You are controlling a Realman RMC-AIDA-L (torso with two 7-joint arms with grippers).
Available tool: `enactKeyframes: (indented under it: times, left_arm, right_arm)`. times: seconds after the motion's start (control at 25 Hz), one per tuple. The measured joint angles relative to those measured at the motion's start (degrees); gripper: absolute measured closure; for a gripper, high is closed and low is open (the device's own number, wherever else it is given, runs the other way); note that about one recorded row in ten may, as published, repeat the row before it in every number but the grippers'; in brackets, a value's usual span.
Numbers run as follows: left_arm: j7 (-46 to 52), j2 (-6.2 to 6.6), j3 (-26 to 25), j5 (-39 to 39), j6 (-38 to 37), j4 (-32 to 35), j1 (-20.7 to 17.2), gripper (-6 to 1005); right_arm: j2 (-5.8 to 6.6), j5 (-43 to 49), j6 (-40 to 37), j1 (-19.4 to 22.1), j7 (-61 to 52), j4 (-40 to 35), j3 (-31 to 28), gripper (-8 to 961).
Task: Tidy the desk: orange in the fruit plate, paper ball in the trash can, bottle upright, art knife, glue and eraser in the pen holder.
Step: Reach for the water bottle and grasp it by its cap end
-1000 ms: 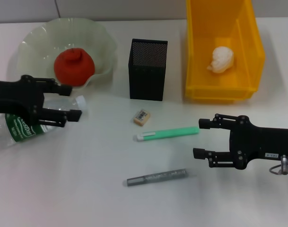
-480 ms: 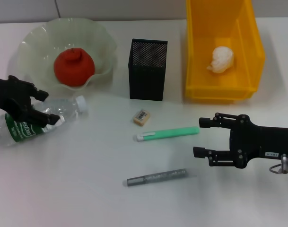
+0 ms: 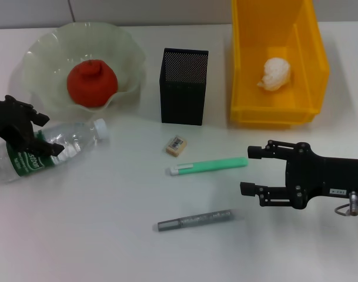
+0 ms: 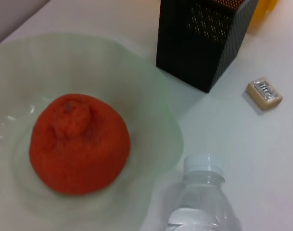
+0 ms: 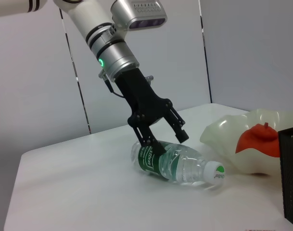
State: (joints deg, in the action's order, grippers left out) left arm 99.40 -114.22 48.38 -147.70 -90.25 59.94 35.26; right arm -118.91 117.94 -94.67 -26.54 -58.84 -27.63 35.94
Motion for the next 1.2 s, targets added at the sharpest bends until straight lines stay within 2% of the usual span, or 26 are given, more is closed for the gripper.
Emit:
enactKeyframes:
  times: [0.4,0.72,1.2]
  left_arm:
    - [-1.47,-1.95,0.86,-0.32,0.27,0.27,0.42,204]
    - [-2.61,-4.11,2.48,-0.18,0.26,0.07,1.4,204]
    - [-2.65,-4.34,7.47,2.75,2.76,-2.01,2.09,204]
  right_arm:
    - [0.0,0.0,-0.39,0.06,-0.14,-0.11,0.0,177]
    - [0.06,0.17,-0.43,0.24,-0.21,-0.15,0.0,177]
    - [0.3,0.25,-0.43,0.65,-0.2,-0.14,0.0,178]
